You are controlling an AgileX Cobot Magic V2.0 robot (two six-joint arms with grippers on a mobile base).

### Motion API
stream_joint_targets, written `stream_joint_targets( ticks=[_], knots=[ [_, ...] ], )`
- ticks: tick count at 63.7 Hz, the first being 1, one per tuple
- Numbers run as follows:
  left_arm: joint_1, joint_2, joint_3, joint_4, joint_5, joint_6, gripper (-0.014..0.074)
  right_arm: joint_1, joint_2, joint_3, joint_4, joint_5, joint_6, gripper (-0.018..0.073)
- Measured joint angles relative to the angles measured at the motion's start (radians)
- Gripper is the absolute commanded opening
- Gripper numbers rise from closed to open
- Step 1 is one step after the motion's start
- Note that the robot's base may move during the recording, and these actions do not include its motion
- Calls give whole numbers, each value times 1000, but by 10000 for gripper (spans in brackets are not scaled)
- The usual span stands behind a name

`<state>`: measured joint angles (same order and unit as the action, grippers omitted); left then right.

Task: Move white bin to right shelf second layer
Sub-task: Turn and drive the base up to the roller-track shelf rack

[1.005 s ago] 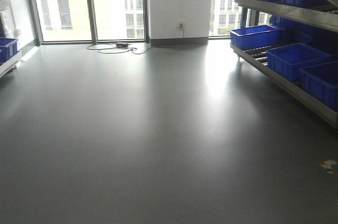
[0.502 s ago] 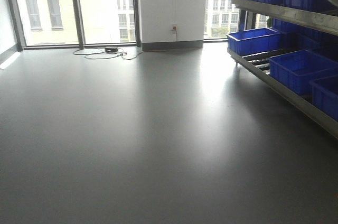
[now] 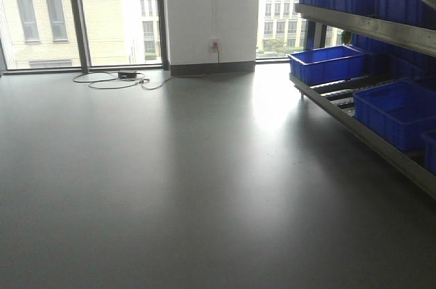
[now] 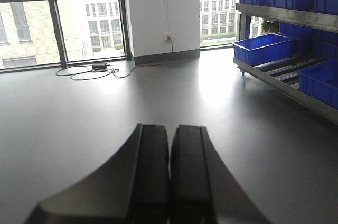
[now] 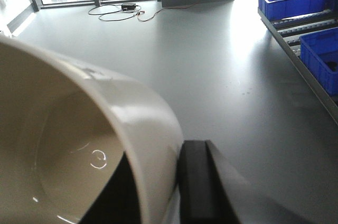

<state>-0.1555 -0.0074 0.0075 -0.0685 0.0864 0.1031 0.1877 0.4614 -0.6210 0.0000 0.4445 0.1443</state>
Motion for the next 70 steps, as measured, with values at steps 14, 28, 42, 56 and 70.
stream_joint_targets(
  ticks=[14,28,42,56,70],
  knots=[
    [0,0,0,0,0,0,85,0,0,0,0,0,0,55],
    [0,0,0,0,0,0,85,0,0,0,0,0,0,55],
    [0,0,0,0,0,0,85,0,0,0,0,0,0,55],
    [0,0,0,0,0,0,85,0,0,0,0,0,0,55],
    [0,0,0,0,0,0,85,0,0,0,0,0,0,55]
  ],
)
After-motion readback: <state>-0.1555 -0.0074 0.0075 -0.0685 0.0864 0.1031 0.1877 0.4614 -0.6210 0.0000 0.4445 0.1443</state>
